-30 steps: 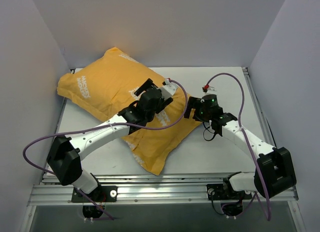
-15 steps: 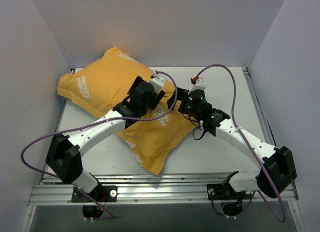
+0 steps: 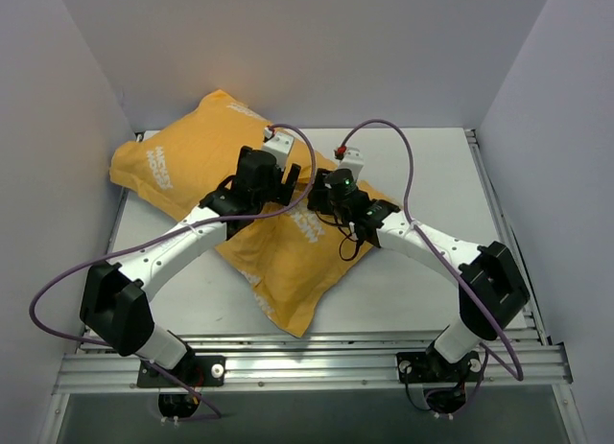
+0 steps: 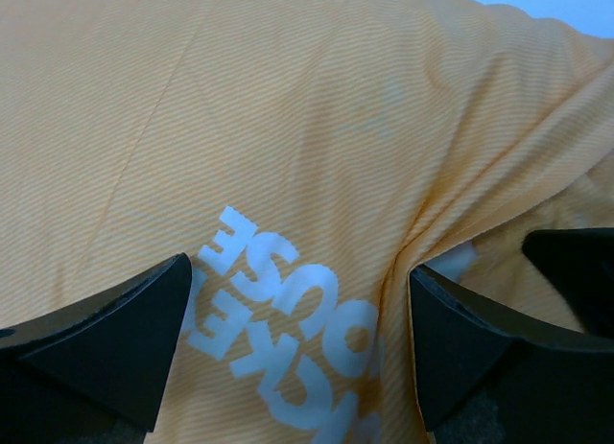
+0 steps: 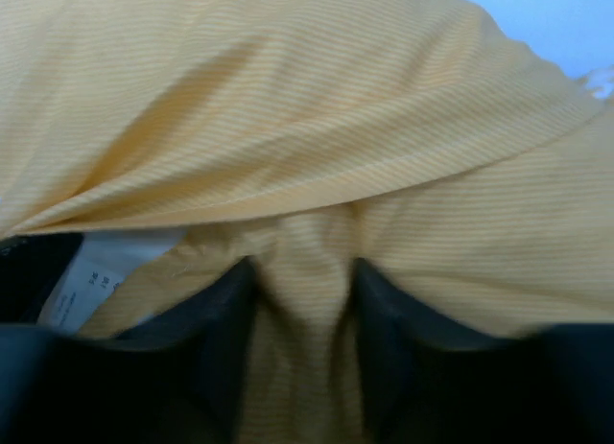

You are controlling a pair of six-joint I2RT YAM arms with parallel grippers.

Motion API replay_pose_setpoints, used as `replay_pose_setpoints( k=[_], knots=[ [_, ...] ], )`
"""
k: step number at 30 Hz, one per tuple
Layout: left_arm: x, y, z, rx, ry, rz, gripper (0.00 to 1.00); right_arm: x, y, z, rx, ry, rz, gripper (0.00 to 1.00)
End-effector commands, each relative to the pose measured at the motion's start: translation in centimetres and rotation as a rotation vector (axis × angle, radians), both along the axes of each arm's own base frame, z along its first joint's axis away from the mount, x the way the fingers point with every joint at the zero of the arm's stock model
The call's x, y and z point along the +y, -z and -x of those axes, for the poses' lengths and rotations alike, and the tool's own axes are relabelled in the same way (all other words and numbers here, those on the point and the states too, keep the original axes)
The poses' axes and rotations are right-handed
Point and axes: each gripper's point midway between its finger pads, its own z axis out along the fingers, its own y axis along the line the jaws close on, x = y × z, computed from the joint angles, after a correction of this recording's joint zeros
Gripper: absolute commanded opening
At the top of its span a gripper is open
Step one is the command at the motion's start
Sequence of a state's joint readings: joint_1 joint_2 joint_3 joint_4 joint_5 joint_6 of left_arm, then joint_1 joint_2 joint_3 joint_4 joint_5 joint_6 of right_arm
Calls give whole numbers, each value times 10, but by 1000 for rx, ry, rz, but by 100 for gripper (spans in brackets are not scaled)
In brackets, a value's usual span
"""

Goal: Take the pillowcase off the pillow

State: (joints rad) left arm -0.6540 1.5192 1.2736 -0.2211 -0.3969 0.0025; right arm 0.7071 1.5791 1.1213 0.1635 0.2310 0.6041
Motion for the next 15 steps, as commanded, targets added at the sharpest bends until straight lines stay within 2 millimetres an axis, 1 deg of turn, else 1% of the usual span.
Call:
replay_pose_setpoints(
  k=[1,3,4,5,7,8,10,11,13,14,15],
  knots=[
    [18,-14,-6,-20,-68,59,94,-15,21,8,53,44,84,29],
    [24,-11,-8,-8,-93,60,94,-31,27,16,71,75,128,8],
    [30,-8,-11,-1,-119,61,94,-42,33,20,85,95,152,0],
    [32,-7,-12,3,-128,62,94,-52,35,23,89,122,170,0],
    [41,3,-13,22,-164,51,94,-70,30,32,93,149,176,0],
    [44,6,-13,29,-181,51,94,-86,28,38,98,181,172,0],
    [55,18,-14,60,-234,44,94,-105,28,45,108,214,166,0],
    [59,23,-13,72,-252,42,94,-124,29,50,112,258,149,0],
    [66,34,-11,107,-290,50,94,-145,36,59,141,305,140,0],
    [71,38,-11,118,-308,56,94,-163,41,67,151,342,123,0],
    [73,44,-9,136,-317,64,94,-170,46,72,160,362,108,0]
  ],
)
